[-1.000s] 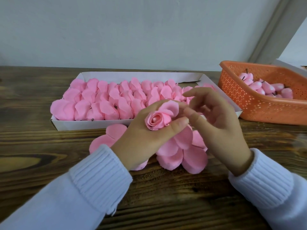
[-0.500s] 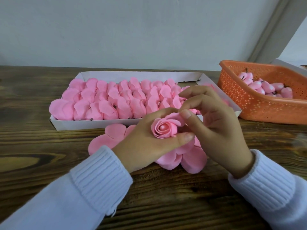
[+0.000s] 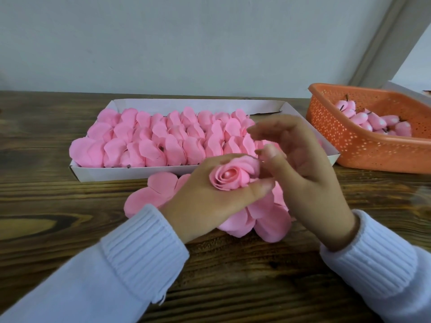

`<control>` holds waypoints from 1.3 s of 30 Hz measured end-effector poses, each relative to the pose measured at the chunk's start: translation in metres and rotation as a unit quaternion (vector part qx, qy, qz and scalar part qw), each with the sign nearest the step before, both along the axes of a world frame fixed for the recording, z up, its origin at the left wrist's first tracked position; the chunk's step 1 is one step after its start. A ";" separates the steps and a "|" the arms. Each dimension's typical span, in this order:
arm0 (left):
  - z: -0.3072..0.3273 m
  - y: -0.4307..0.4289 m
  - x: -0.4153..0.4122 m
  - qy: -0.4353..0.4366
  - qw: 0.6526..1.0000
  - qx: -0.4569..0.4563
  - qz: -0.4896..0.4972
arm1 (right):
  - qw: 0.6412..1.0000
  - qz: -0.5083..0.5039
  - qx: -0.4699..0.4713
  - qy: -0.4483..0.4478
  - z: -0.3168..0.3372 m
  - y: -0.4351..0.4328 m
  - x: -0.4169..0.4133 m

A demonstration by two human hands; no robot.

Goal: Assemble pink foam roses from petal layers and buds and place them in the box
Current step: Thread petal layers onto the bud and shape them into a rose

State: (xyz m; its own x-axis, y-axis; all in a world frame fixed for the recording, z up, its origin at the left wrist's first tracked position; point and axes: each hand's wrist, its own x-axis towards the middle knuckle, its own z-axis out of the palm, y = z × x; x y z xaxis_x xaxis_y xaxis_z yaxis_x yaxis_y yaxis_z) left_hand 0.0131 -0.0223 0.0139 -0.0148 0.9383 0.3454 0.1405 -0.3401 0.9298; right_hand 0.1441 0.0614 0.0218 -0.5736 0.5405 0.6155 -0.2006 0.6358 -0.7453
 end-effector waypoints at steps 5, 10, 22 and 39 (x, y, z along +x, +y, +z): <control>-0.001 0.003 -0.002 -0.150 0.987 0.016 0.059 | 0.976 -0.065 -0.192 -0.075 -0.004 0.008 -0.003; -0.002 0.008 -0.006 -0.200 0.978 -0.001 0.053 | 0.963 -0.035 -0.198 -0.181 -0.006 0.009 -0.001; 0.001 0.005 -0.002 -0.257 0.964 -0.024 -0.058 | 0.824 0.143 -0.541 -0.089 0.005 0.002 -0.002; 0.003 0.003 0.002 -0.255 0.965 -0.001 -0.060 | 0.830 0.142 -0.538 -0.033 0.007 0.008 0.003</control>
State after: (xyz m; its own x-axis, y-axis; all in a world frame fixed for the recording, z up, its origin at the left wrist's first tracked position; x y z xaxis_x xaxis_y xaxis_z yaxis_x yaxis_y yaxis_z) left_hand 0.0152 -0.0196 0.0169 -0.0733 0.9447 0.3198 -0.3752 -0.3232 0.8688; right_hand 0.1472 0.0691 0.0286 -0.7849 0.5944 -0.1749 -0.1643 -0.4718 -0.8663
